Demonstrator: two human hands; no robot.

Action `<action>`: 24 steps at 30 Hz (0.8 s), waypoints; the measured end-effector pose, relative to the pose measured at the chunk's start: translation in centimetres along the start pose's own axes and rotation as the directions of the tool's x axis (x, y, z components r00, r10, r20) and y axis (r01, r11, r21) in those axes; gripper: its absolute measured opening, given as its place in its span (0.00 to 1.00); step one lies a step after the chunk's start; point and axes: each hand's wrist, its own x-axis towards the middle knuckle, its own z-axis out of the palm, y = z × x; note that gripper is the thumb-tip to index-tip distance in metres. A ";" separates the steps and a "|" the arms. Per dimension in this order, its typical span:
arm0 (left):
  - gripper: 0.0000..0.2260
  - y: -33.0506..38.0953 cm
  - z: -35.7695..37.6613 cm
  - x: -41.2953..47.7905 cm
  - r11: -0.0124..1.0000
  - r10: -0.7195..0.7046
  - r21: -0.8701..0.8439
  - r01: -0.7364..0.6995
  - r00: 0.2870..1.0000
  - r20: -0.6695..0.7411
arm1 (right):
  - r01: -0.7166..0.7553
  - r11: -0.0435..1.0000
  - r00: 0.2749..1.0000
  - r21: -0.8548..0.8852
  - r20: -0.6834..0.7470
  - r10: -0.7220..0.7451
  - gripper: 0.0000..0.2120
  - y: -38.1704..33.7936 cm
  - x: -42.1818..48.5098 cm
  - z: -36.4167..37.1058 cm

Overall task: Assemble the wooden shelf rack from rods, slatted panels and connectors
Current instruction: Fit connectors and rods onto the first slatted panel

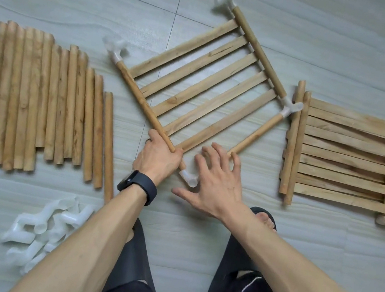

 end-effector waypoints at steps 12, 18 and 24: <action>0.24 -0.6 0.0 0.3 0.997 0.037 0.071 -0.034 0.999 -0.029 | 0.376 0.923 0.902 0.086 -0.261 -0.343 0.11 0.4 2.0 2.9; 0.27 -0.6 0.4 0.3 0.997 0.037 0.067 -0.034 0.999 -0.036 | 0.414 0.910 0.873 0.006 -0.286 -0.395 0.09 0.8 2.2 2.5; 0.26 -0.9 0.4 0.5 0.995 0.053 0.082 -0.049 0.997 -0.051 | 0.367 0.929 0.887 -0.051 -0.282 -0.366 0.10 0.4 1.7 2.0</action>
